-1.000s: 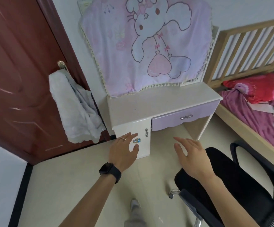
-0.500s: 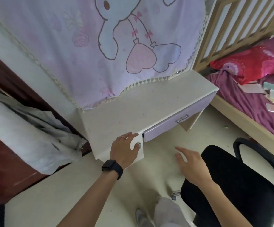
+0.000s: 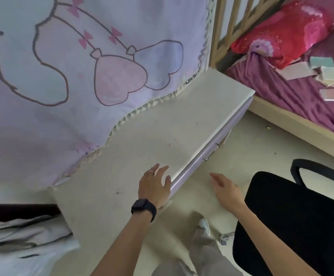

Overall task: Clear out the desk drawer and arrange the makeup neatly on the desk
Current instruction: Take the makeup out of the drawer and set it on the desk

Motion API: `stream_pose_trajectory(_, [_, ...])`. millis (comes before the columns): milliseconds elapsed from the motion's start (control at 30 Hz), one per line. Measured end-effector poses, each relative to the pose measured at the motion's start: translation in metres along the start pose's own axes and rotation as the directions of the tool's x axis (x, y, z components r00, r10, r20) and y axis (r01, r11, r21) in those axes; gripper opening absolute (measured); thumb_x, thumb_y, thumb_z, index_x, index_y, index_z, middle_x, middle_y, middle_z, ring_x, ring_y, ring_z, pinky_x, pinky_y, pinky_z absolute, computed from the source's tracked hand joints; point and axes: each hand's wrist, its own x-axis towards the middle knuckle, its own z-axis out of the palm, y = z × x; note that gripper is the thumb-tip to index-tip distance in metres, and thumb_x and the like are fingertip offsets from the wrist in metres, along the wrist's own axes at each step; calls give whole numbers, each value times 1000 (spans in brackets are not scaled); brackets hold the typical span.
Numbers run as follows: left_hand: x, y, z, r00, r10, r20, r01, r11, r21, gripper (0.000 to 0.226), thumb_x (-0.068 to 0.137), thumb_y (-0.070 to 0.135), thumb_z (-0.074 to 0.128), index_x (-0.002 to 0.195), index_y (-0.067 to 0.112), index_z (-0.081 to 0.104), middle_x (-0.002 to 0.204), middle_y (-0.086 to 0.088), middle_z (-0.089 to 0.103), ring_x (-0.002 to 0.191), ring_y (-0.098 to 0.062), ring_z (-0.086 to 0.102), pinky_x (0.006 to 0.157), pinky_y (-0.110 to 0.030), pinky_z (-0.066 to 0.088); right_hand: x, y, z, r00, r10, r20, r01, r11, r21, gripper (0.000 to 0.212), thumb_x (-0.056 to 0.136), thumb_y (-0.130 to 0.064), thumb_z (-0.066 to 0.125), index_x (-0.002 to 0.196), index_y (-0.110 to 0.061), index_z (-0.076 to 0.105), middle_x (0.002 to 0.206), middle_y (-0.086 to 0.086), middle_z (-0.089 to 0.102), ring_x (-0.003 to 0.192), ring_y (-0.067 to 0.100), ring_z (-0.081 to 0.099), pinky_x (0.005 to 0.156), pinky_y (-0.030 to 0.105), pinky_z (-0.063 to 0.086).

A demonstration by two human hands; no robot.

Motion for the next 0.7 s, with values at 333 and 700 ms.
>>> stream_pose_trajectory(333, [101,-22,56,996,74,56,-87,956,282,58,100,55,31,156,45,15,168,4,0,154,-18,-3,124,-46,2,130,6,32,955,288,-67,-216,835,506,43,98,-49,57,132,-23,58,126,-3,64,114,20,60,103,42,48])
stream_pose_trajectory(700, [105,-44,70,988,143,-51,-123,951,285,59,96,59,23,155,49,15,165,17,-7,153,-11,-4,123,-41,-5,179,19,59,959,246,138,-257,558,789,107,43,-61,95,132,-16,56,125,-3,68,114,10,64,94,34,49])
